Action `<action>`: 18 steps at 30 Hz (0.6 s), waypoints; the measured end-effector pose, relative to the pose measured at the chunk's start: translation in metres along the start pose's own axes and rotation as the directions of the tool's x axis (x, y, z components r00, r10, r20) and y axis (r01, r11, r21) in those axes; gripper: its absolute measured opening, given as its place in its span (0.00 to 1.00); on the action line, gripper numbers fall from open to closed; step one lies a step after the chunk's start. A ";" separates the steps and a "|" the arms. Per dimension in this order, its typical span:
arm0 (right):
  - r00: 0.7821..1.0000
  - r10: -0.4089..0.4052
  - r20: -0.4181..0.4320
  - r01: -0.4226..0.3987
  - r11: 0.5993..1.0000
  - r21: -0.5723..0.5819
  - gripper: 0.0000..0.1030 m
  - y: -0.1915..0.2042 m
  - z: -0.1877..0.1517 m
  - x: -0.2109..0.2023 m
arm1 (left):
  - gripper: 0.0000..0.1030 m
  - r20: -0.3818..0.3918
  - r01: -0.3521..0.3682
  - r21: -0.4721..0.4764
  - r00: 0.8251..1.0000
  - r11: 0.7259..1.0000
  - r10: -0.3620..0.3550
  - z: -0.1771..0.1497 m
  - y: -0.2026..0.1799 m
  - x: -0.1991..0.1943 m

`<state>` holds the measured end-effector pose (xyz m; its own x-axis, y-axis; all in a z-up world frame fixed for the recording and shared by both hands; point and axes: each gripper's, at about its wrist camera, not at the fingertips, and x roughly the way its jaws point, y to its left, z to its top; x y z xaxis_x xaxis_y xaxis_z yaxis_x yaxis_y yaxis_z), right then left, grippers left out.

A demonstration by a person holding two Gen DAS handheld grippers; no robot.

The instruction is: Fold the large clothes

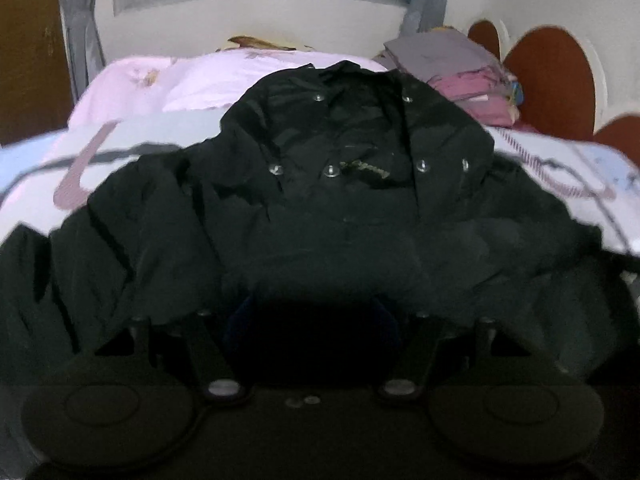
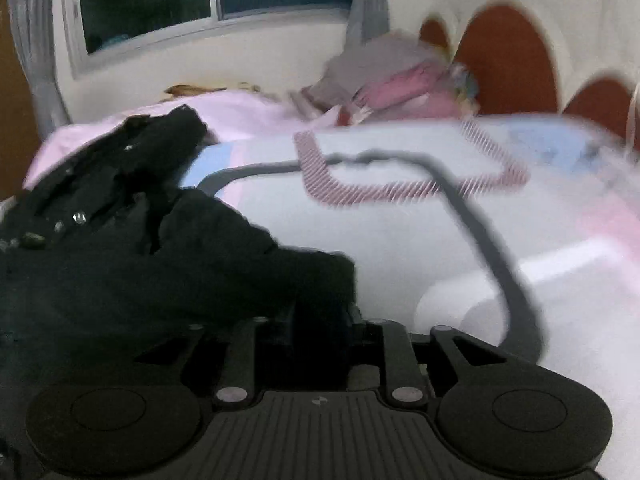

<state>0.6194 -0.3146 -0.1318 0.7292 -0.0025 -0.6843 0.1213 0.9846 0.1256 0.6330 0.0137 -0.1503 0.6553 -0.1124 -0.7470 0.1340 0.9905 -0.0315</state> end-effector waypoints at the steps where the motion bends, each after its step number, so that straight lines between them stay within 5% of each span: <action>1: 1.000 -0.012 -0.003 0.012 0.998 -0.056 0.22 0.003 0.002 -0.004 | 0.65 0.003 -0.010 0.004 1.000 1.000 0.010 0.000 -0.002 -0.002; 3: 1.000 -0.011 0.013 0.011 0.998 -0.064 0.22 0.002 0.005 -0.026 | 0.60 0.023 -0.027 0.001 0.999 1.000 0.027 -0.001 -0.003 -0.022; 8: 0.995 0.102 0.015 -0.101 0.992 -0.074 0.22 0.028 -0.029 -0.080 | 0.67 0.068 -0.016 0.005 0.998 1.000 0.016 -0.018 -0.011 -0.054; 10: 0.997 0.050 -0.060 -0.056 0.992 -0.112 0.21 0.040 -0.043 -0.062 | 0.68 0.012 -0.034 0.037 0.999 0.999 0.033 -0.021 -0.016 -0.034; 18: 0.999 -0.034 -0.037 0.031 0.996 -0.087 0.22 0.053 -0.043 -0.078 | 0.69 -0.005 -0.050 0.076 0.999 0.996 0.050 -0.022 -0.016 -0.037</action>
<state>0.5406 -0.2546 -0.1026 0.6994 -0.0299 -0.7141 0.0845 0.9956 0.0410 0.5909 0.0041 -0.1369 0.6572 -0.0622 -0.7512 0.1572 0.9860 0.0559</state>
